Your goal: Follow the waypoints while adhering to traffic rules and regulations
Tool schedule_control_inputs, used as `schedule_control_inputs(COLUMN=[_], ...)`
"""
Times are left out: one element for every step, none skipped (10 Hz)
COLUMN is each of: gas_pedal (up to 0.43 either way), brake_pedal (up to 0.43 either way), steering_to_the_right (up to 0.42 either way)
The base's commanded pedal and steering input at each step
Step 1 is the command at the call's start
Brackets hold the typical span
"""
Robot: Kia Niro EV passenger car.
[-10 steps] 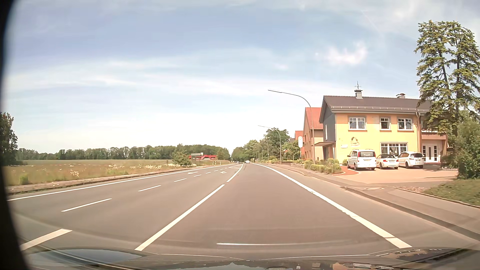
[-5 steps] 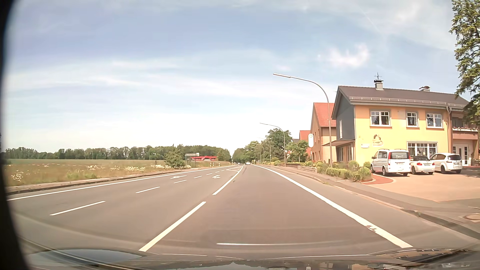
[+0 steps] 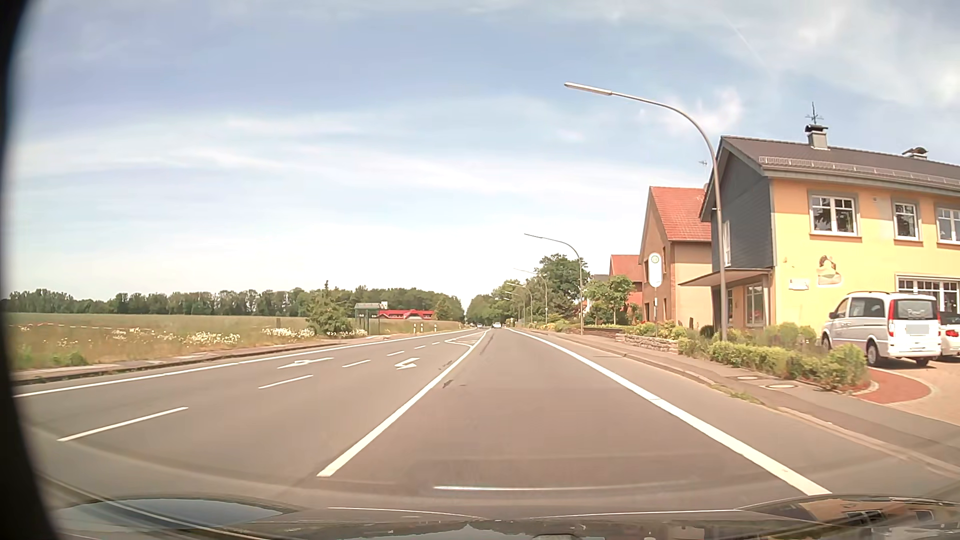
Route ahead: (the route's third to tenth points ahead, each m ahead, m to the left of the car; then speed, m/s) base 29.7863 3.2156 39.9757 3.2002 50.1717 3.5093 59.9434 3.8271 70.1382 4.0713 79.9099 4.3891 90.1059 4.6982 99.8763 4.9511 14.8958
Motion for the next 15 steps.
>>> schedule_control_inputs(gas_pedal=[0.469,0.469,0.449,0.449,0.429,0.370,0.358,0.358,0.358,0.358,0.358,0.358,0.358,0.358,0.358], brake_pedal=[0.000,0.000,0.000,0.000,0.000,0.000,0.000,0.000,0.000,0.000,0.000,0.000,0.000,0.000,0.000], steering_to_the_right=[-0.003,-0.003,-0.003,-0.003,-0.002,-0.001,-0.001,-0.001,-0.001,-0.001,-0.001,-0.001,-0.001,-0.001,-0.001])
